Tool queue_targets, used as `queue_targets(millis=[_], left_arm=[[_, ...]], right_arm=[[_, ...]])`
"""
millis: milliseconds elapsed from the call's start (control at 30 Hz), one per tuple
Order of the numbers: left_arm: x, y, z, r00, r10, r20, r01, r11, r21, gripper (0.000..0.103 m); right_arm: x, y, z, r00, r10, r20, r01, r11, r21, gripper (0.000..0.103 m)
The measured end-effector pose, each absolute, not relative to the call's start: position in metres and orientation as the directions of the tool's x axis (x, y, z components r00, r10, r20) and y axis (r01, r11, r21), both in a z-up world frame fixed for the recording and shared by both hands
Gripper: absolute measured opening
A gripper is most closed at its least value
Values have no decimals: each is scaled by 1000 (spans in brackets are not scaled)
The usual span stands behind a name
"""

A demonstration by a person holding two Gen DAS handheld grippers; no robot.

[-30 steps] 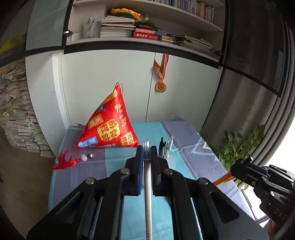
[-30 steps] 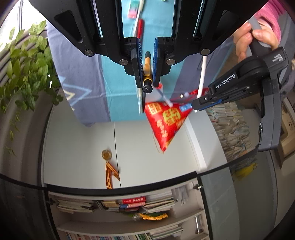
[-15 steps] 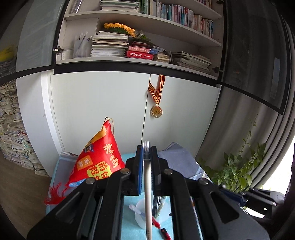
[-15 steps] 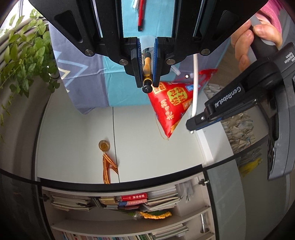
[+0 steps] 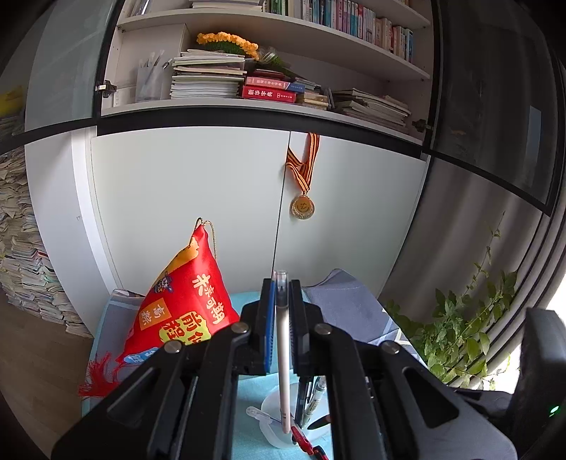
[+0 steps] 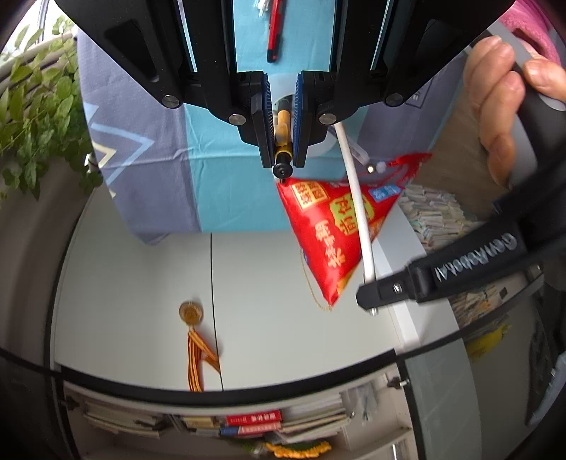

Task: Organize stationery
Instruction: 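Lift and carry the orange pencil and white pen over the frosted cup, then open the right tool to drop the orange pencil into the cup, then lower the white pen into the cup and open the left tool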

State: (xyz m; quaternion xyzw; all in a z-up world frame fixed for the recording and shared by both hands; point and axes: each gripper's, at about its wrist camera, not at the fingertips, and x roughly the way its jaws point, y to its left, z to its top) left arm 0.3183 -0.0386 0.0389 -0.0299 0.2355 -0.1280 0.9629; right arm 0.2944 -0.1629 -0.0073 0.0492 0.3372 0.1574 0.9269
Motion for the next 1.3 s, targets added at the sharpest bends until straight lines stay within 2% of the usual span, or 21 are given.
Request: queue_targets(millis=[367,567,633,700,800,1300], left_arm=[[316,-50,33,850,-262,-457,248,964,-93,6],[318,-47,27,850,-260,-458,243,965,-97,6],[320,-46,24,847,-262,-463,241,965,-105,6],[322,-46,18,840,-266,-474,241,964,-114,6],[321,-47,8,832,-269,-485,242,963,-119,6],[299,-42,-34,771,-307,-558,283,950,-132,7]], right_arm=[[302,-156,-44,626,342,-701,-263,939,223,11],[287,-173,-42,635,374,-676,-238,927,289,11],[274,-179,-40,656,373,-657,-231,927,295,15],[260,-186,-40,669,372,-643,-226,927,300,23],[242,-197,-43,679,370,-635,-212,926,313,31],[216,-213,-55,672,330,-662,-158,938,307,31]])
